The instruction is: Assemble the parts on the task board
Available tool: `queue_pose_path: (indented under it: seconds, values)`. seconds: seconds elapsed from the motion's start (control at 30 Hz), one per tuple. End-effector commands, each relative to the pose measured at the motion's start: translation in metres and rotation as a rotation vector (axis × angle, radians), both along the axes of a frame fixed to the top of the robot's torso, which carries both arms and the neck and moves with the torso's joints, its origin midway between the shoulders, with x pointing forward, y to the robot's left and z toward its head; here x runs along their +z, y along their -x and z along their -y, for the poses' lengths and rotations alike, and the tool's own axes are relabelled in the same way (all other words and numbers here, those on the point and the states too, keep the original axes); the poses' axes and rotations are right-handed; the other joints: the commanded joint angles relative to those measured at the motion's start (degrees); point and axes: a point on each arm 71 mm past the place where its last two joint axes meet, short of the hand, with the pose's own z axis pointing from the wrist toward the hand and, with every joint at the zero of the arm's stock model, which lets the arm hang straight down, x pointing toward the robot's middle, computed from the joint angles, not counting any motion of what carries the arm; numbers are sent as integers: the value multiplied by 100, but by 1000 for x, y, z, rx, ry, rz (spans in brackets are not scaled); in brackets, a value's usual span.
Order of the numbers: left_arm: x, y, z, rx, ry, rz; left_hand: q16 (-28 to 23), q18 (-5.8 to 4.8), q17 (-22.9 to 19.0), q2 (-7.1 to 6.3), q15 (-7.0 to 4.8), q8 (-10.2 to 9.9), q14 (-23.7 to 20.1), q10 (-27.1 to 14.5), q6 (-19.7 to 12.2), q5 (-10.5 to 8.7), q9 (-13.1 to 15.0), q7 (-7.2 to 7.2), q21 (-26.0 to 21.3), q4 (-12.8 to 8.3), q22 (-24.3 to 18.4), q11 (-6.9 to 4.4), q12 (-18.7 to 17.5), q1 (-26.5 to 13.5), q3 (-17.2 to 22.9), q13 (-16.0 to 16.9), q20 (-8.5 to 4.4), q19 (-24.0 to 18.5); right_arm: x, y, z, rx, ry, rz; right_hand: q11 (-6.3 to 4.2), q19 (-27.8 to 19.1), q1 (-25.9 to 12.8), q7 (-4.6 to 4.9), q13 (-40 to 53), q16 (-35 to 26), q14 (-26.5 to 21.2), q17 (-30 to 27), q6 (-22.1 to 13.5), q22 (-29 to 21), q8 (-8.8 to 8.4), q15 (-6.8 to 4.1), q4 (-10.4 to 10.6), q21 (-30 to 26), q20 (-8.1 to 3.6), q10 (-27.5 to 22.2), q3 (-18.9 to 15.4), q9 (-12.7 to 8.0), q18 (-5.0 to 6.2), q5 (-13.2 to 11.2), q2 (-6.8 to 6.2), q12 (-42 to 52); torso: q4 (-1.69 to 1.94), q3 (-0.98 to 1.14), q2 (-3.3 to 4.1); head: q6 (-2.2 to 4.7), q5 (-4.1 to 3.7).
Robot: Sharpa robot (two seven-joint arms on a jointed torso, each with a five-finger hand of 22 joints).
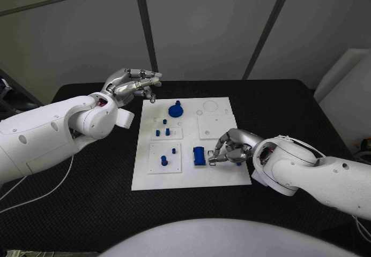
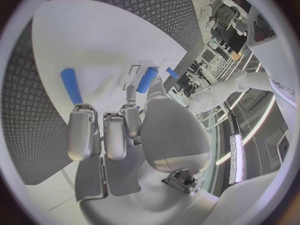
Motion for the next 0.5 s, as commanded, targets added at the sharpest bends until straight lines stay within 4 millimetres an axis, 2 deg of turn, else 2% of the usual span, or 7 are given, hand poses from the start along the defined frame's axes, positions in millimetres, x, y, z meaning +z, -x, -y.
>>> queue_pose_path:
  seconds: [0.03, 0.13, 0.2, 0.33, 0.5]
  values:
    - [2, 1, 1, -7, 5, 9, 22, 76, -9, 17, 1, 36, -26, -54, -33, 6, 9, -7, -7, 7, -5, -6, 27, -9, -8, -10, 30, -6, 10, 1, 11, -20, -72, 78, 51, -5, 174, 33, -64, -43, 434, 716, -14, 20, -247, 67, -15, -10, 69, -22, 104, -136, -79, 368, 252, -77, -6, 1, -14, 18, -31]
    - [2, 1, 1, -5, 5, 11, 22, 76, -9, 17, 1, 36, -26, -54, -33, 6, 9, -7, -7, 7, -5, -6, 27, -9, -8, -10, 30, -6, 13, 3, 26, -46, -60, 96, 101, -32, 372, 89, -167, -92, 416, 644, 50, -30, -622, 97, -46, -45, 112, -70, 199, -360, -68, 392, 435, -209, -13, 0, -27, 29, -72]
    - [2, 1, 1, -5, 5, 12, 22, 76, -9, 17, 1, 36, -26, -54, -33, 6, 9, -7, -7, 7, -5, -6, 27, -9, -8, -10, 30, -6, 14, 3, 37, -66, -35, 110, 112, -39, 412, 93, -211, -106, 413, 627, 153, -42, -784, 117, -38, -55, 125, -76, 204, -471, -63, 370, 473, -271, -16, 2, -29, 38, -103]
    - [2, 2, 1, -6, 7, 13, 22, 76, -9, 17, 1, 36, -26, -54, -33, 6, 9, -7, -7, 7, -5, -6, 27, -9, -8, -10, 30, -6, 17, 4, 55, -101, 31, 145, 93, -40, 350, 81, -230, -107, 415, 633, 360, -46, -936, 113, 19, -60, 131, -54, 101, -583, -61, 412, 382, -317, -23, 5, -20, 56, -173]
    - [1, 3, 2, -8, 8, 12, 23, 76, -10, 18, 1, 41, -27, -56, -36, 7, 10, -8, -8, 2, -6, -6, 32, -2, -6, -11, 30, -6, 17, 5, 65, -119, 108, 172, 77, -44, 248, 61, -243, -115, 415, 629, 521, -59, -1034, 100, 108, -71, 120, -40, -33, -645, -57, 495, 259, -359, -19, 11, -9, 69, -246]
